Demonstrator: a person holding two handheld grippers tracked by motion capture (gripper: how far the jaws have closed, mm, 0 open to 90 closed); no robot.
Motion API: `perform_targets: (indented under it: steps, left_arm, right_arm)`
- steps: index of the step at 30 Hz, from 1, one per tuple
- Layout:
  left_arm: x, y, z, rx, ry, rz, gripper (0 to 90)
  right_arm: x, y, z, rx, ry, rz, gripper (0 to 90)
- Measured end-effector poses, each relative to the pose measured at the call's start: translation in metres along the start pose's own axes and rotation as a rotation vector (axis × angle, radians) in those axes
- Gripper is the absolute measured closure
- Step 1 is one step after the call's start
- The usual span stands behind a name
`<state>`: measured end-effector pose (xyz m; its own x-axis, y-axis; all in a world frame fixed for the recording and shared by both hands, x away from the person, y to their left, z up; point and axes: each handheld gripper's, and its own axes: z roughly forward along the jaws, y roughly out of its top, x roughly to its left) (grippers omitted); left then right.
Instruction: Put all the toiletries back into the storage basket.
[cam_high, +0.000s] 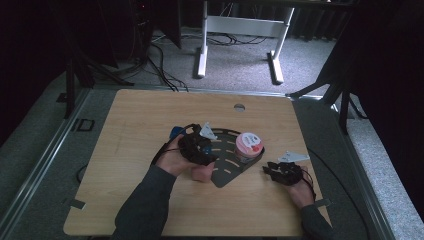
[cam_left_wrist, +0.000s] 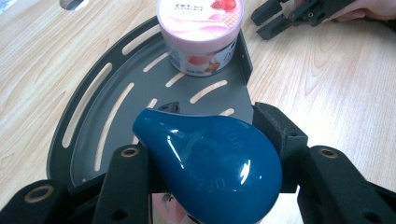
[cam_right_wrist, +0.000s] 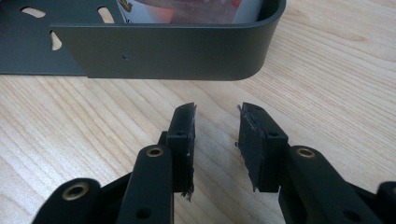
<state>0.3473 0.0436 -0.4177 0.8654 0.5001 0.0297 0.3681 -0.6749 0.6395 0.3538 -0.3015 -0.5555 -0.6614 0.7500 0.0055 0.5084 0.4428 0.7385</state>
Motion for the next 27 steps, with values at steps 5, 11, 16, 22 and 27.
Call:
perform_targets:
  steps: [5,11,16,22,27]
  left_arm:
    - [-0.001,0.003,0.002,-0.001,-0.006,-0.001,53.6]
    - [-0.004,0.006,0.003,-0.008,-0.028,0.004,53.6]
    - [-0.004,0.012,0.007,-0.022,-0.030,0.007,53.5]
    - [-0.006,0.019,0.013,-0.027,-0.031,0.009,53.6]
    - [-0.007,0.024,0.015,-0.024,-0.022,0.014,53.6]
  right_arm:
    - [0.000,0.000,0.000,0.000,0.001,0.000,66.1]
    - [0.000,0.000,0.000,0.000,0.001,0.001,66.1]
    - [0.000,0.000,0.000,0.000,0.001,-0.001,66.1]
    - [0.000,0.000,0.000,0.000,0.003,-0.002,66.1]
    - [0.000,0.000,0.000,0.000,0.002,-0.003,66.1]
